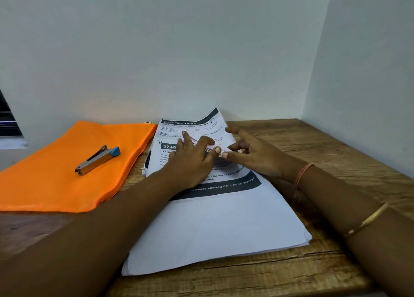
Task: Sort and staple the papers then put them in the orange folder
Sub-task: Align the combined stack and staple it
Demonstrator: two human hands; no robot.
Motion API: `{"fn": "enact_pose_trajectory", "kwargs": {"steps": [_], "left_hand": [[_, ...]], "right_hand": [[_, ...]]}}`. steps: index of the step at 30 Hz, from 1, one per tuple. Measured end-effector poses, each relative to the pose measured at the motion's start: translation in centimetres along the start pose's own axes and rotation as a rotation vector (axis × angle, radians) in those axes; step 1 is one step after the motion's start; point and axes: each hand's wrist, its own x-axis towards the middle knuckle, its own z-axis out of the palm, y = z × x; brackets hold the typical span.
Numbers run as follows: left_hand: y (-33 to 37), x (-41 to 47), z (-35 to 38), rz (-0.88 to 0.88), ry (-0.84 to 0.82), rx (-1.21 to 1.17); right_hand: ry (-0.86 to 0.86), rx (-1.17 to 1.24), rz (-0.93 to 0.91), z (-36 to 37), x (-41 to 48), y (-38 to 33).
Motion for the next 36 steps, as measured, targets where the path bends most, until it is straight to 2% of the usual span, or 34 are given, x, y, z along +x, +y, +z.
{"fn": "enact_pose_trajectory", "kwargs": {"steps": [8, 11, 16, 22, 29, 33, 36], "left_hand": [[-0.4, 0.3, 0.2, 0.004, -0.019, -0.006], [-0.4, 0.3, 0.3, 0.004, -0.018, -0.039], [-0.3, 0.3, 0.4, 0.032, 0.035, -0.129], [-0.6, 0.3, 0.3, 0.053, 0.14, -0.235], [-1.7, 0.8, -0.5, -0.028, 0.284, -0.118], [-2.1, 1.0, -1.0, -0.039, 0.467, -0.235], [-1.2, 0.6, -2.1, -0.125, 0.472, -0.659]], "right_hand": [[-0.12, 0.102, 0.044, 0.0, 0.2, -0.1], [-0.181, 0.036, 0.051, 0.0, 0.0, -0.6], [-0.117, 0.013, 0.069, -0.2, -0.1, -0.9], [0.019, 0.324, 0.25, -0.3, 0.4, -0.4], [0.084, 0.63, 0.389, -1.7, 0.5, 0.2], [0.167, 0.753, 0.356, -3.0, 0.3, 0.8], [0.247, 0.804, 0.285, -3.9, 0.0, 1.0]]}}
